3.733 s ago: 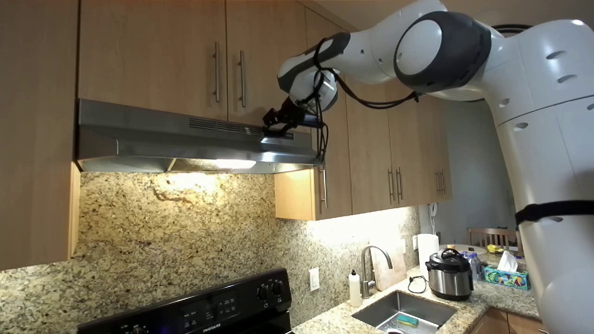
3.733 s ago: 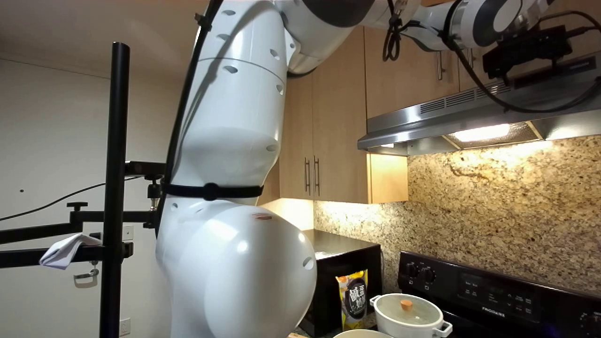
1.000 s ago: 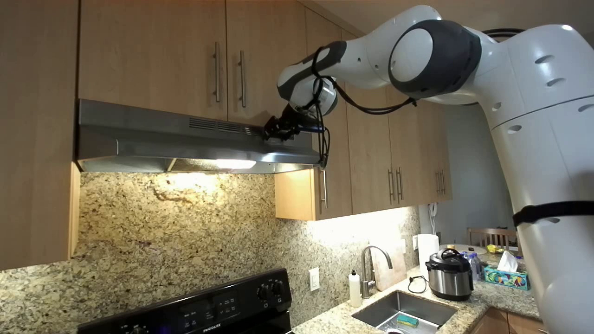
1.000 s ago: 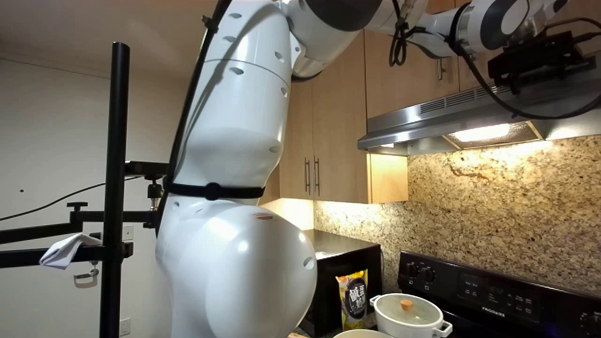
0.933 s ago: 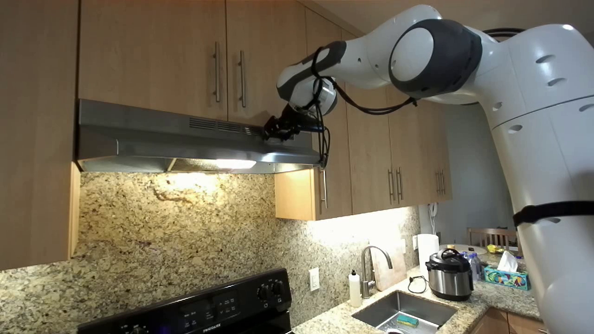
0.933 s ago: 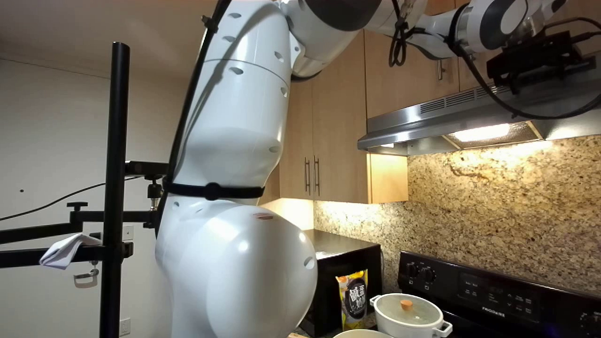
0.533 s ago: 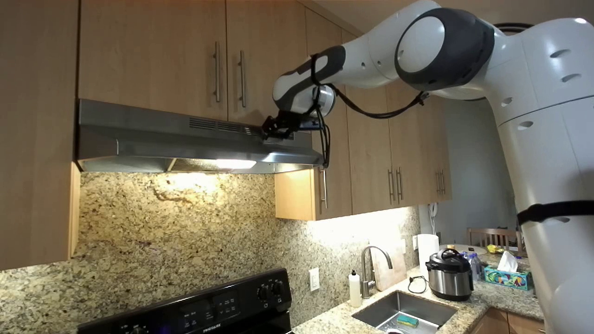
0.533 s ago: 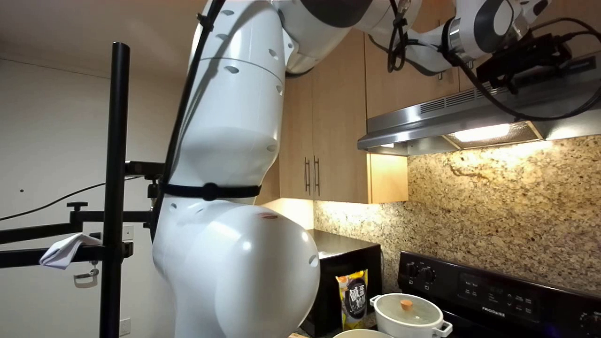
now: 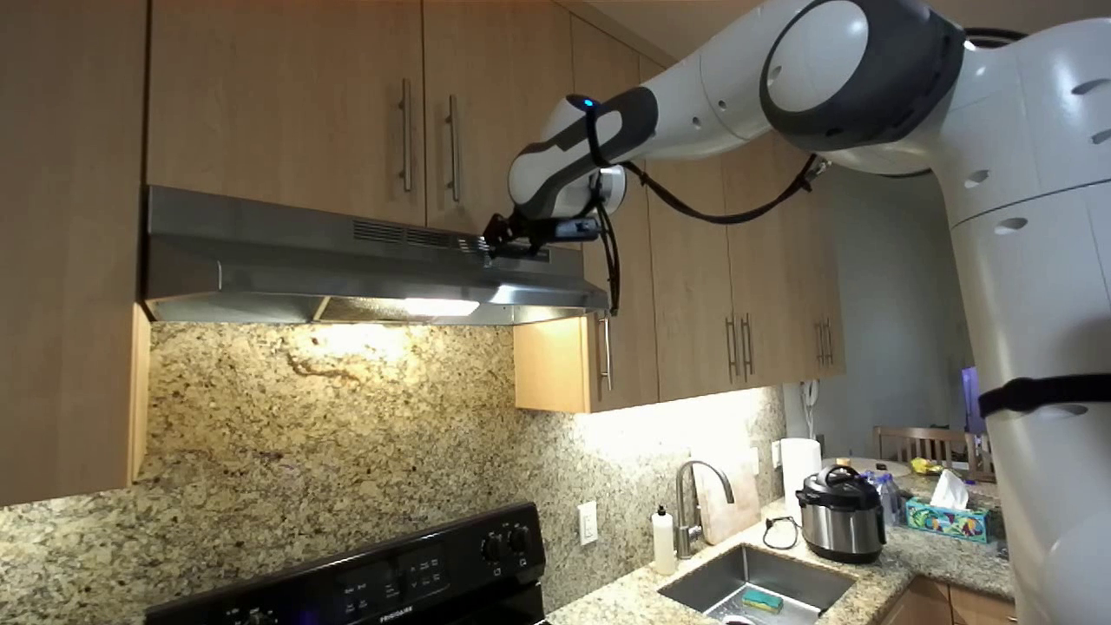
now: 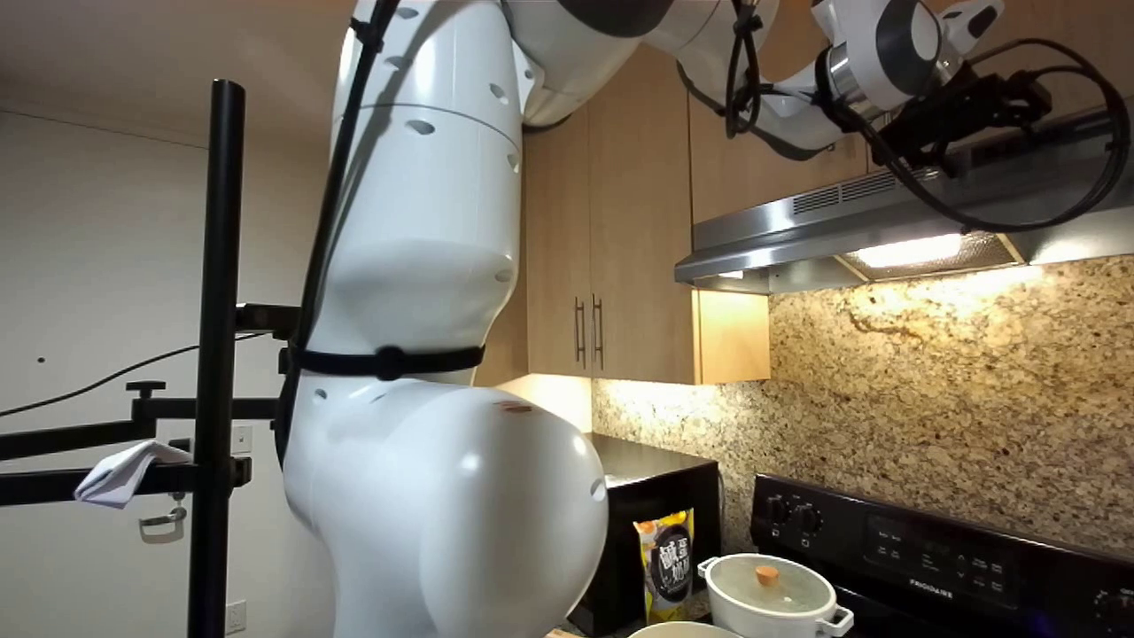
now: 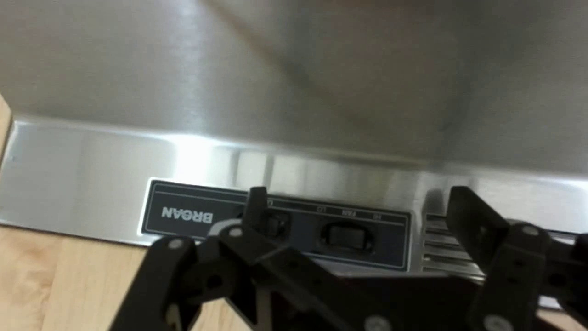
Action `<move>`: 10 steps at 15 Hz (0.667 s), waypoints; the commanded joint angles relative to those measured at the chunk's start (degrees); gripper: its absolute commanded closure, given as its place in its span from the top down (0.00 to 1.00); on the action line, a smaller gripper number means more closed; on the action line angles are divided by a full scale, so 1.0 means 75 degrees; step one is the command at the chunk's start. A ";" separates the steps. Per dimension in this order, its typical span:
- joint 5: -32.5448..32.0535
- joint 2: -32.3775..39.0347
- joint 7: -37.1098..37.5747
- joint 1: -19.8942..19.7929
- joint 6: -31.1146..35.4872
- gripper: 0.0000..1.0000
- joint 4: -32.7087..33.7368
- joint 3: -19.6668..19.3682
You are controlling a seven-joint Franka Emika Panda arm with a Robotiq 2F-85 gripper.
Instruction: Turn off the light
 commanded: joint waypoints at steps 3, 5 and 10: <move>-0.0226 -0.0015 0.0462 0.0147 0.0045 1.00 -0.0269 0.0078; -0.0253 0.0041 0.0503 0.0132 0.0047 1.00 -0.0184 0.0070; -0.0290 0.0022 0.0554 0.0074 0.0076 1.00 -0.0079 -0.0046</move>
